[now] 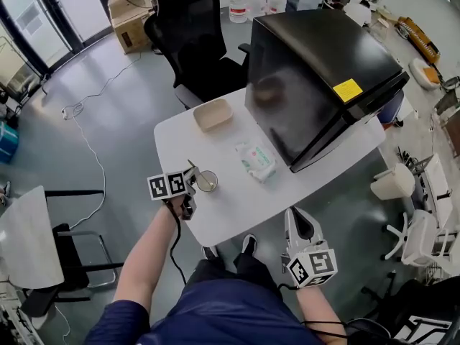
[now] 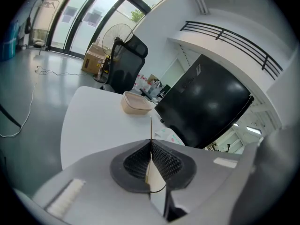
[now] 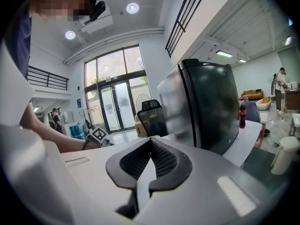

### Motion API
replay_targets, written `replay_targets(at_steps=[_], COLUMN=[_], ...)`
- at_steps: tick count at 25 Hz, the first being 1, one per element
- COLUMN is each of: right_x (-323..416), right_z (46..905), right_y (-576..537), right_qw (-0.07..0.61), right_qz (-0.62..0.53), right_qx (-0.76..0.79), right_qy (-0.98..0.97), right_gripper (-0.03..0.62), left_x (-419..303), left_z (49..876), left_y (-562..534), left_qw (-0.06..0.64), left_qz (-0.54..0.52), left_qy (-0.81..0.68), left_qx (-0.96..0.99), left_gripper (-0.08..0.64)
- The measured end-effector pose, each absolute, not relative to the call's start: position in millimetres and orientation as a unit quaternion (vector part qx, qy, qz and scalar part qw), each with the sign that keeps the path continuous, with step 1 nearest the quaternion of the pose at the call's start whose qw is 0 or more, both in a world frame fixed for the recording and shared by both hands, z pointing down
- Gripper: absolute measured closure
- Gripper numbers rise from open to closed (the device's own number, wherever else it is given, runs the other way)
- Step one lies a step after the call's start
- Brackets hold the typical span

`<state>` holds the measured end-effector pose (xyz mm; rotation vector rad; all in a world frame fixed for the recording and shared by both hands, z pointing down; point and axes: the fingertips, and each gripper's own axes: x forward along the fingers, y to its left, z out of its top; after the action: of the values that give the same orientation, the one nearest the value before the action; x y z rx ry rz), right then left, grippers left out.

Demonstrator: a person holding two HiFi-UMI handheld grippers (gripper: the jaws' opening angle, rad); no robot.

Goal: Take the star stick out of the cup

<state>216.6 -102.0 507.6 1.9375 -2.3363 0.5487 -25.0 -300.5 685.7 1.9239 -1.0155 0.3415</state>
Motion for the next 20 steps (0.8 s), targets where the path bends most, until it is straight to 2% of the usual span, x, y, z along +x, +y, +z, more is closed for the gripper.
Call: replay_targets(at_steps=[20], right_x=[183.0], right_z=[492.1], right_y=[-135.7], right_qw=[0.034], right_qz=[0.158], right_qx=[0.545], right_qy=[-0.823], right_gripper=[0.584], left_x=[-74.7], left_z=[619.2], left_y=[-280.3], left_qw=[0.445], left_qz=[0.0], left_qy=[-0.48], left_qx=[0.756], left_gripper=[0.551])
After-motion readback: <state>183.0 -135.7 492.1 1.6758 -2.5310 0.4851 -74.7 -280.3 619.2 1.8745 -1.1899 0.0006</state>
